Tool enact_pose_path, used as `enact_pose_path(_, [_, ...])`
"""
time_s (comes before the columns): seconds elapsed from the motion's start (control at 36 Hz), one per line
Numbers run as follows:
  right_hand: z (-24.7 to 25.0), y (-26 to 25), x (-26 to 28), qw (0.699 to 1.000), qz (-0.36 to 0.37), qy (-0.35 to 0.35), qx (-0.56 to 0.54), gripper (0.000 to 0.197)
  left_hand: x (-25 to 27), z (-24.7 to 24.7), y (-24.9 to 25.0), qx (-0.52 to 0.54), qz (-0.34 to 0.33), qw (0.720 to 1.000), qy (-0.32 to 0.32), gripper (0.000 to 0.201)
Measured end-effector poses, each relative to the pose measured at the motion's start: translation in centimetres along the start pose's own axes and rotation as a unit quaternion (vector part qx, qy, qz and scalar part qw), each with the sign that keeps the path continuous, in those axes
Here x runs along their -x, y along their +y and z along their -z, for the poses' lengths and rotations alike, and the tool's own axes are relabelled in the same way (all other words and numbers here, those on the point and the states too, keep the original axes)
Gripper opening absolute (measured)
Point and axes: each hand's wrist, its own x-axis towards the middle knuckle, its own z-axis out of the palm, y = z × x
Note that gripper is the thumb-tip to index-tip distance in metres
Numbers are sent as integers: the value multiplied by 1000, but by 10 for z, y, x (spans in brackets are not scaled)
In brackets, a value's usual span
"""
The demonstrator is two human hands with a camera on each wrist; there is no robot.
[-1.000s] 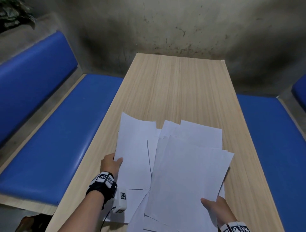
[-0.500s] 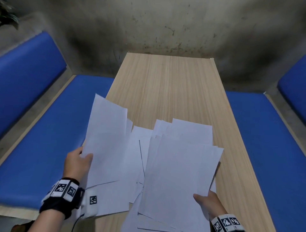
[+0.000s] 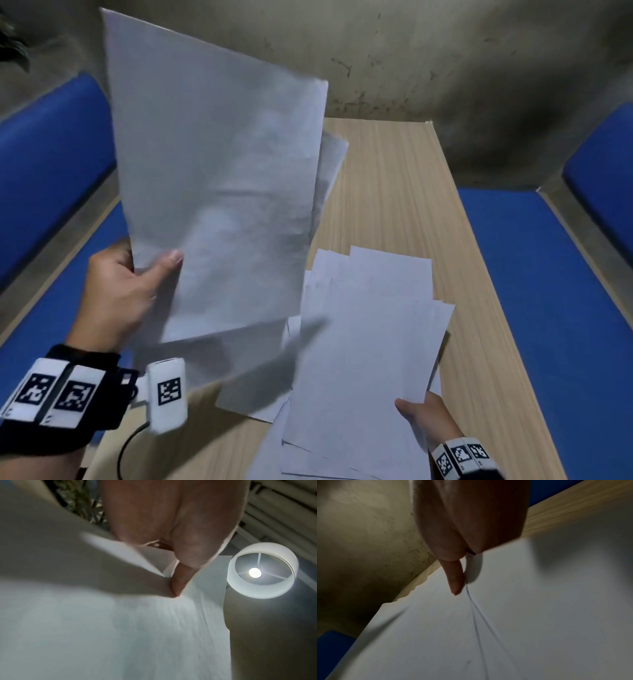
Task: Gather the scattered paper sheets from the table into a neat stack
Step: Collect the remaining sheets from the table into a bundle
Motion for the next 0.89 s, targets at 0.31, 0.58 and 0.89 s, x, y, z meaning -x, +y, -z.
enact_pose_path(0.31, [4, 5, -3, 999, -3, -11, 36, 25, 53, -111, -57, 113, 220, 962, -117, 38])
enact_pose_path(0.58, [8, -6, 5, 999, -41, -12, 10, 33, 115, -189, -118, -15, 283, 925, -253, 49])
enact_pose_path(0.89, [16, -1, 0, 999, 31, 15, 18, 34, 129, -212, -113, -121, 221, 942, -220, 20])
